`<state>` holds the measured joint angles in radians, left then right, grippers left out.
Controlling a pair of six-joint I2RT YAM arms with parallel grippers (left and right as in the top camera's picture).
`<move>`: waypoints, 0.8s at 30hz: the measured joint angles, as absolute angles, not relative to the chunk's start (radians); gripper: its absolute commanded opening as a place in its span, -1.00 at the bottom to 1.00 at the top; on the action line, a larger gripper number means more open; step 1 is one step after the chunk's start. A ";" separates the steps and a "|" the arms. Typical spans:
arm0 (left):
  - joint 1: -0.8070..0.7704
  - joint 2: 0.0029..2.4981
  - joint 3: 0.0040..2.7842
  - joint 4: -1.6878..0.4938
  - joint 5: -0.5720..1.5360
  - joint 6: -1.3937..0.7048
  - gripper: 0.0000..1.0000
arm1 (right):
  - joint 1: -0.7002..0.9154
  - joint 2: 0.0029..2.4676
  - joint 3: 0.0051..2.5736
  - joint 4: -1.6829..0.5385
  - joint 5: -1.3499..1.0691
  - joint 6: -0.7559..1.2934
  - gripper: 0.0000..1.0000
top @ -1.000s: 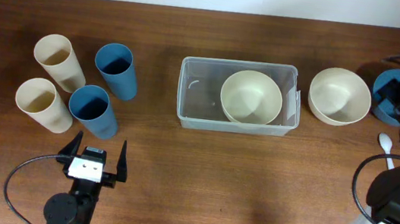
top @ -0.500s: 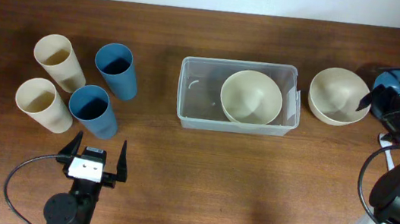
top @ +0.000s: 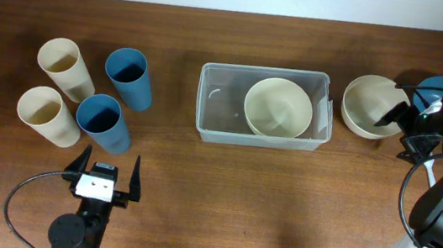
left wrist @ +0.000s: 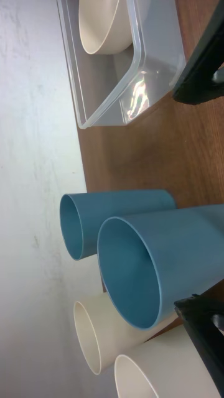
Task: Pack container
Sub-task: 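Grasp the rim of the second cream bowl with the right gripper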
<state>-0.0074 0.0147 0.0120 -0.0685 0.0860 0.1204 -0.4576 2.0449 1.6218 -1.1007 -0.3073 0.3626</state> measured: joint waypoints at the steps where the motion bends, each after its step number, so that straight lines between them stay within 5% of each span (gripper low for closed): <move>1: -0.007 0.015 0.012 -0.068 0.086 0.120 1.00 | -0.458 2.045 1.617 -1.095 -0.310 0.364 0.76; 24: -0.007 0.015 0.012 -0.068 0.086 0.120 0.99 | -0.456 2.045 1.551 -1.013 -0.305 0.412 0.53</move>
